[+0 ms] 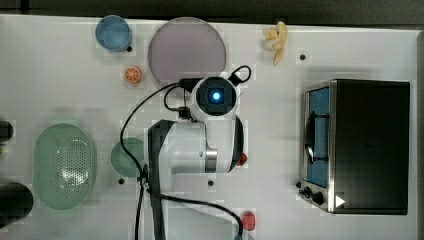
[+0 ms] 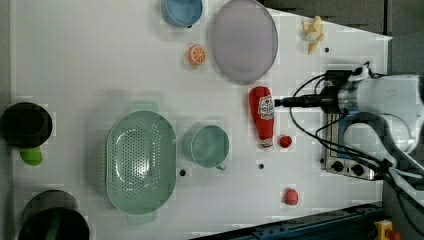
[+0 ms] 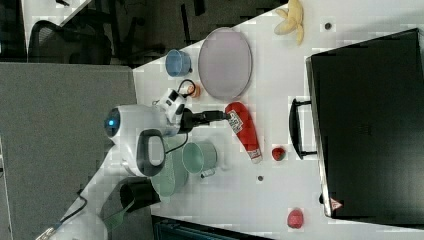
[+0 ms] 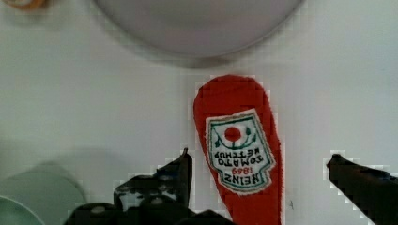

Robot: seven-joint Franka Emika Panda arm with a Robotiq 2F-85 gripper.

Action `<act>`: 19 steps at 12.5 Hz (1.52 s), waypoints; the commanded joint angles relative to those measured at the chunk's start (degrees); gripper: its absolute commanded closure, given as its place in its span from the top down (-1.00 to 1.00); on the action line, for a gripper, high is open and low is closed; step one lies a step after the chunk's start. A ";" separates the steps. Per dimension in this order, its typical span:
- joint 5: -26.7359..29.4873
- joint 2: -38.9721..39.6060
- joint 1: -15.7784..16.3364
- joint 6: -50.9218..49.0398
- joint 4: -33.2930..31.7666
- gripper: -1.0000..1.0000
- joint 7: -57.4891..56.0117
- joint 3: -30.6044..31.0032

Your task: Pick Ketchup from the table and place it in strainer.

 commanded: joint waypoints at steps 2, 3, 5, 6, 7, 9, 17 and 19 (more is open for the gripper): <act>-1.22 3.63 0.09 4.88 -4.50 1.00 -6.06 0.39; -1.80 4.70 0.09 6.59 -5.09 1.00 -6.00 0.08; -2.12 6.51 0.10 10.07 -5.77 1.00 -6.02 -0.13; -2.12 7.37 0.17 11.29 -5.98 1.00 -6.01 -0.10; -2.12 8.17 0.21 12.45 -6.10 1.00 -6.03 -0.08; -2.12 9.18 0.28 15.03 -6.12 1.00 -6.02 -0.18; -2.19 10.10 0.65 15.94 -6.28 0.43 -5.77 -0.23; -2.18 8.97 0.71 15.81 -5.97 0.23 -5.74 -0.11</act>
